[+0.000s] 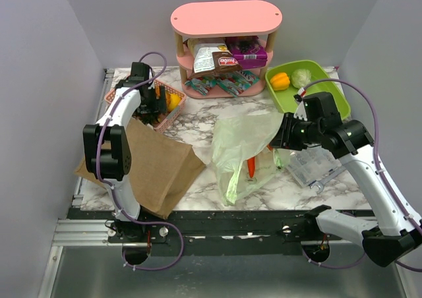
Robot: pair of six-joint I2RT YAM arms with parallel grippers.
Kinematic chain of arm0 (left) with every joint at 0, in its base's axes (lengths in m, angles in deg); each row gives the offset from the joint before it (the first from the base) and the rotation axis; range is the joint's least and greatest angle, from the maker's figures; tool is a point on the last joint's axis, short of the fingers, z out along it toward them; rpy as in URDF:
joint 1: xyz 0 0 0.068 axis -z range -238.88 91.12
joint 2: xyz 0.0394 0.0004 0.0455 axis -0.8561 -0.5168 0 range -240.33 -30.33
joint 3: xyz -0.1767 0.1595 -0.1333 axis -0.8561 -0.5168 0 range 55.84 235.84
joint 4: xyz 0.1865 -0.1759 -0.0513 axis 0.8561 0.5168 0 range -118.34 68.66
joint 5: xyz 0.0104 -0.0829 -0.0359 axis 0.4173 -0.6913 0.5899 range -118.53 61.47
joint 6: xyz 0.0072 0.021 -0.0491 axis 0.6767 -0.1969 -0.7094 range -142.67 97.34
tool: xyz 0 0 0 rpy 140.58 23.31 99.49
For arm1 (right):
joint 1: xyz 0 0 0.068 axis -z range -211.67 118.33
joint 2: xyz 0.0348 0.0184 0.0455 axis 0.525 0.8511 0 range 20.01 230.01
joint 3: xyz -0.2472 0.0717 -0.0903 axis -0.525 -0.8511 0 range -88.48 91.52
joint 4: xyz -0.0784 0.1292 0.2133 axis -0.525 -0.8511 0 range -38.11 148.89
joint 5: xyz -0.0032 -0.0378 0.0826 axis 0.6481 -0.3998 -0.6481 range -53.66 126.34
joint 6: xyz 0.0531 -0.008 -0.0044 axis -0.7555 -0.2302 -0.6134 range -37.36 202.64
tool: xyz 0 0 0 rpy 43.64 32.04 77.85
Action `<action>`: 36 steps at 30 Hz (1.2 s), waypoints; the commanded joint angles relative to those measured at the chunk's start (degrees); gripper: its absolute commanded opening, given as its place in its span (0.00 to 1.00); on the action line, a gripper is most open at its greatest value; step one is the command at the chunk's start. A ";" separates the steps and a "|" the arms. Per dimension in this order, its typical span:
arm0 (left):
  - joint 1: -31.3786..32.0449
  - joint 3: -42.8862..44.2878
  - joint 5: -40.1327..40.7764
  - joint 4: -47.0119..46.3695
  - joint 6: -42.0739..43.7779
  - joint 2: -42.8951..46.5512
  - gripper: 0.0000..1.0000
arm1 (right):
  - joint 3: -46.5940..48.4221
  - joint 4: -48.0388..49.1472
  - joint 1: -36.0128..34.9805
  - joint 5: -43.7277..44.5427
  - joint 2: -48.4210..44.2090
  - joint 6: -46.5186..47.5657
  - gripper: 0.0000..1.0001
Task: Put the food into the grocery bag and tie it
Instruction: Pick up the fake fruit from the bin.
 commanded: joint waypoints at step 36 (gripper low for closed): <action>0.62 2.22 -8.79 0.32 -0.37 10.98 0.00 | 0.92 -2.03 -0.18 0.40 -0.83 -3.29 0.33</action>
